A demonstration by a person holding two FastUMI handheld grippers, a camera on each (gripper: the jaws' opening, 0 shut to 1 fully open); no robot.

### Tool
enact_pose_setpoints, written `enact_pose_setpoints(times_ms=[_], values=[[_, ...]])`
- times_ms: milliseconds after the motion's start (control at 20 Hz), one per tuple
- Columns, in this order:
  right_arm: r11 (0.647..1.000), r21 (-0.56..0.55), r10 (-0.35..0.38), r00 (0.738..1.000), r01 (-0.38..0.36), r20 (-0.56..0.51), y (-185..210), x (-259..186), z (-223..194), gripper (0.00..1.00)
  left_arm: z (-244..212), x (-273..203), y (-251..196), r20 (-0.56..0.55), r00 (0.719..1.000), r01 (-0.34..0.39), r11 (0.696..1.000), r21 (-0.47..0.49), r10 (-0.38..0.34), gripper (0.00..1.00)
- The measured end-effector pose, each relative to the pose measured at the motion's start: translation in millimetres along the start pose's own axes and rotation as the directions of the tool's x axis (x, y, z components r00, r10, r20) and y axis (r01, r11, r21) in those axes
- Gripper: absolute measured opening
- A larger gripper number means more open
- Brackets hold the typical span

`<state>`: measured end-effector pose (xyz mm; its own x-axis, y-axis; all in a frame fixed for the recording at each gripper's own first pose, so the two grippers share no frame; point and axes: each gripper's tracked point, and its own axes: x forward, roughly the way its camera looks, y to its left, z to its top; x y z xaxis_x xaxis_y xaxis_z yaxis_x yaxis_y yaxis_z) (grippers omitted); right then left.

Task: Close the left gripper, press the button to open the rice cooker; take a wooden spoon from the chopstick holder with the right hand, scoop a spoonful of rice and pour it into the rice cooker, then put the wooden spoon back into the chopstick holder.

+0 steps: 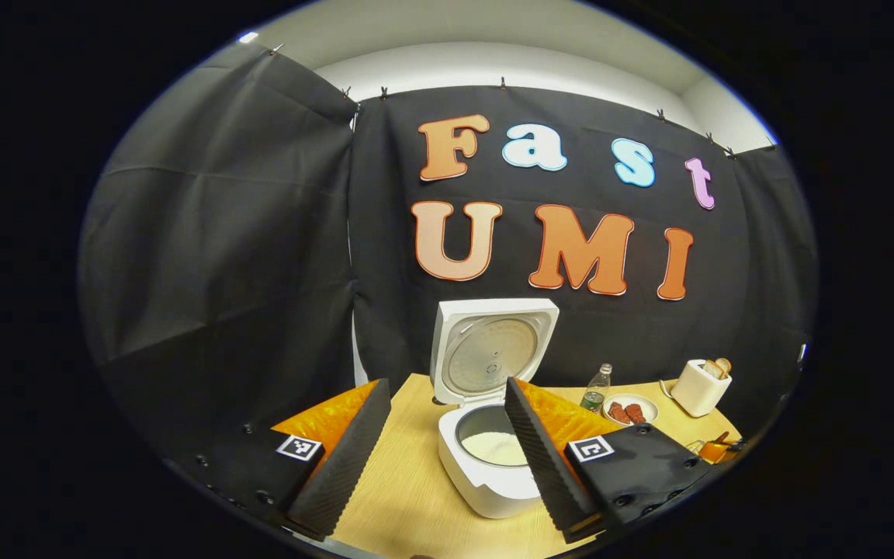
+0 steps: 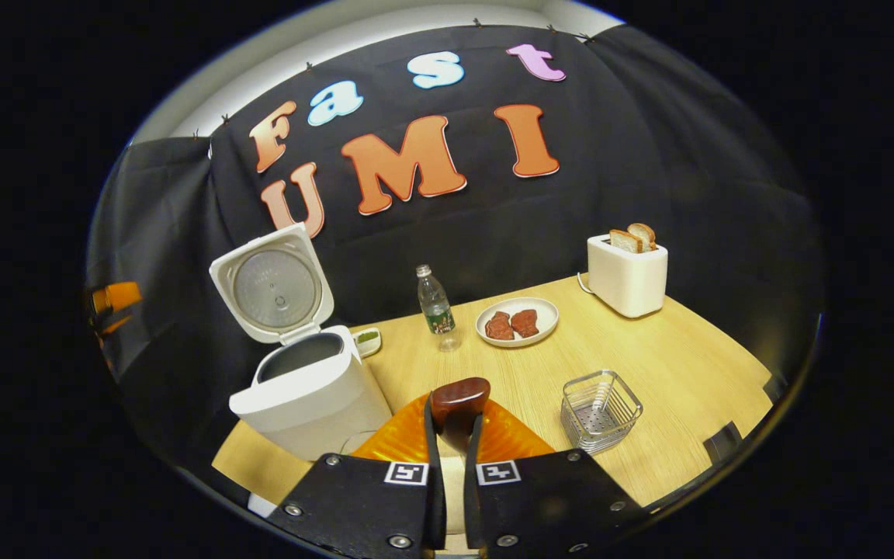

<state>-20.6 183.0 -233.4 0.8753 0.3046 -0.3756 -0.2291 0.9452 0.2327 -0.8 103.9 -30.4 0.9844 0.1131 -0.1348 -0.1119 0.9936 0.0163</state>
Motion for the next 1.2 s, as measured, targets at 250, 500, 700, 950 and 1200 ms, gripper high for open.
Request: enact_pose_setpoints(times_ms=[250,500,700,950,1200], values=[[0.998,-0.049,-0.032,0.999,0.031,-0.024,4.2,8.3,-34.9,0.09,-7.9,3.6,0.3,-0.013,1.000,-0.010,1.000,0.006,0.010,1.00],[0.986,0.167,0.019,0.998,-0.010,-0.053,17.7,9.9,-37.4,0.08,-12.1,7.7,3.0,-0.026,1.000,-0.008,1.000,-0.004,0.008,1.00],[0.939,0.339,0.085,0.993,-0.055,-0.076,36.3,18.9,-44.9,0.08,-17.5,12.2,2.4,-0.035,0.999,-0.008,1.000,0.004,0.008,1.00],[0.860,0.510,0.044,0.995,0.010,-0.093,21.6,26.7,-48.6,0.08,-28.5,14.0,2.2,-0.055,0.999,-0.004,1.000,-0.007,0.003,1.00],[0.841,0.539,0.014,0.994,0.049,-0.113,25.5,26.3,-48.7,0.08,-30.7,15.0,-2.3,-0.058,0.998,0.005,1.000,-0.024,-0.007,1.00]])
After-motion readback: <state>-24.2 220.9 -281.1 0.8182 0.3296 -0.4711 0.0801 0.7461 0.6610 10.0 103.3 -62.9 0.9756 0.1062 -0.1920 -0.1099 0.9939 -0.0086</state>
